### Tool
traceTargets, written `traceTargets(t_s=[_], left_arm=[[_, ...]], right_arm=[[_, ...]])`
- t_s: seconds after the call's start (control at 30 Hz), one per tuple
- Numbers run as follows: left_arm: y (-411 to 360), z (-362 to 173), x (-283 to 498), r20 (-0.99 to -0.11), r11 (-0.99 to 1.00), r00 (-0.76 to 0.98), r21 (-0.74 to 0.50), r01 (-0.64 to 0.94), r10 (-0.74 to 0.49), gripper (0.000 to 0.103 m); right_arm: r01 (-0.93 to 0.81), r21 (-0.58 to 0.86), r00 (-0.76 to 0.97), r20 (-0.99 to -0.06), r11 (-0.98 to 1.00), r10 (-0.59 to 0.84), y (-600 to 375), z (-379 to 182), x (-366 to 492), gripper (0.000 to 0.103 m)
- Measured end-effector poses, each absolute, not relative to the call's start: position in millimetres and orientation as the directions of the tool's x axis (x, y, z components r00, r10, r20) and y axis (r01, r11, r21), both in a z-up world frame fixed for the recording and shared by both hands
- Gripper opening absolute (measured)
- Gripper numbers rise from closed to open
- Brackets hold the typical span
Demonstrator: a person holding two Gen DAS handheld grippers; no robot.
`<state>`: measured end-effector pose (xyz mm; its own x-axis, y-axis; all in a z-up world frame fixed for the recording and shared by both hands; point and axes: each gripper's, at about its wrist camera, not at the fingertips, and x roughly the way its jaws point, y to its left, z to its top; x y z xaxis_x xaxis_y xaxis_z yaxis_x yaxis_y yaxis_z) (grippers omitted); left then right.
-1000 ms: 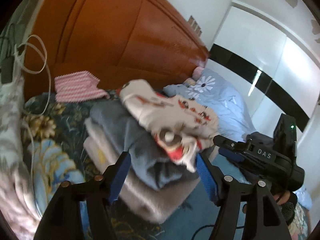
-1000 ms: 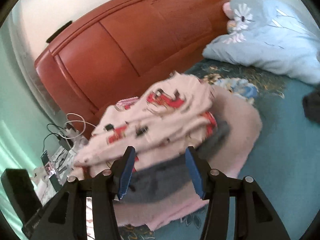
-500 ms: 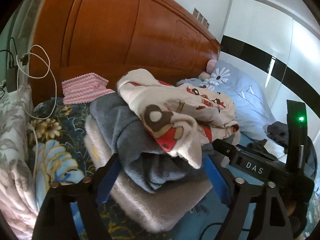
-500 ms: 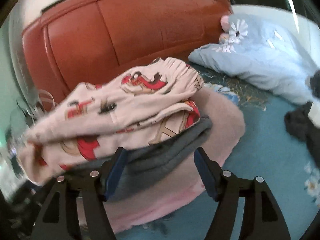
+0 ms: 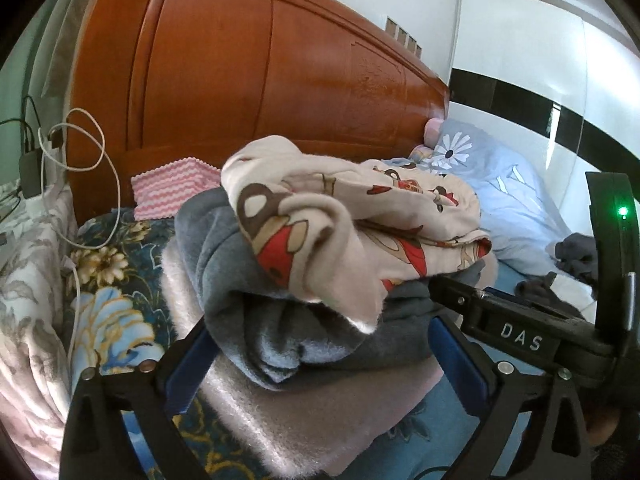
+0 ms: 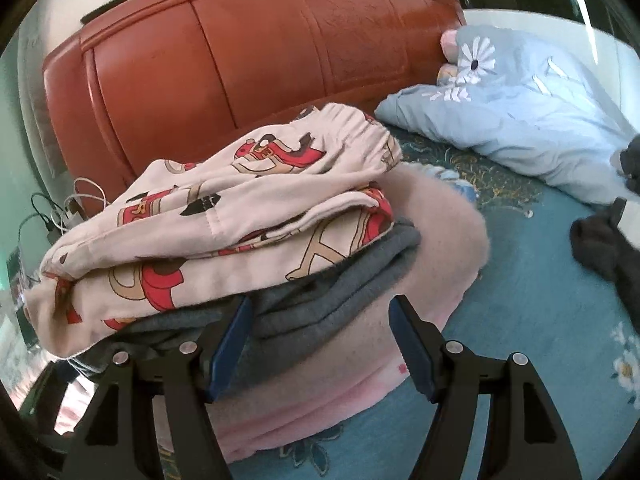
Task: Fold clothes
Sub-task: 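Lower the folded garment onto the grey clothes stack and release both tools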
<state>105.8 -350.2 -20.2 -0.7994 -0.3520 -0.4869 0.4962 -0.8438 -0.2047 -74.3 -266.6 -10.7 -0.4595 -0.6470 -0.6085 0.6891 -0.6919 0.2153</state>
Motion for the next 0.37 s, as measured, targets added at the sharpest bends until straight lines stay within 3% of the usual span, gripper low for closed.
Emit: traceTargets(t_s=[0.37], left_arm=[[-341,-18,113,-0.448,-0.831,-0.793,-0.171,0.529,-0.413,0.103]], right_arm=[[0.689,0.229,-0.457,-0.599,-0.688,-0.657,-265,-11,-78,0.072]])
